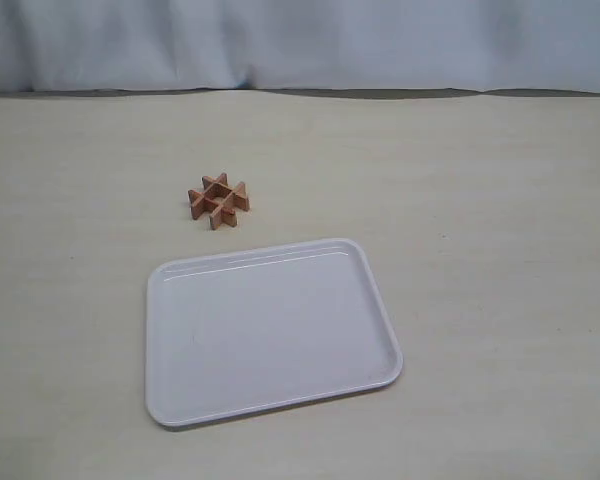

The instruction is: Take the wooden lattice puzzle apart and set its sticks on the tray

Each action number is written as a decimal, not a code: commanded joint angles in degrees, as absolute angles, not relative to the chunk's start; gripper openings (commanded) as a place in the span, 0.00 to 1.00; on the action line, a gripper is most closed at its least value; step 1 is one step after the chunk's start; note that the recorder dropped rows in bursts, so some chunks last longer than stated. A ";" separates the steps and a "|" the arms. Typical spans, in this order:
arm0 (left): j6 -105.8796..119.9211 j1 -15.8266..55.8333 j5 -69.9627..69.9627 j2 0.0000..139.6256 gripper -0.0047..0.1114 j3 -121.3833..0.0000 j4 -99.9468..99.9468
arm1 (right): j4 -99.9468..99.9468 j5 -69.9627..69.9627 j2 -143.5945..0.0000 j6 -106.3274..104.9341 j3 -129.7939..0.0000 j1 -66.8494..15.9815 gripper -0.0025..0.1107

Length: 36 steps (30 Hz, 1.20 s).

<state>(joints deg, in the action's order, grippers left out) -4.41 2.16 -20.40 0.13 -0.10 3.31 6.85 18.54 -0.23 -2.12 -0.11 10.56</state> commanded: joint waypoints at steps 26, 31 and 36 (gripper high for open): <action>-39.46 2.73 20.21 0.00 0.04 0.00 3.45 | 6.84 18.38 0.00 -2.19 0.00 10.36 0.06; -38.19 2.73 27.92 0.00 0.04 0.00 3.67 | 6.84 18.38 0.00 -2.19 0.00 10.36 0.06; -27.85 2.73 23.37 9.45 0.04 -9.63 2.02 | 6.84 18.38 0.00 -2.19 0.00 10.36 0.06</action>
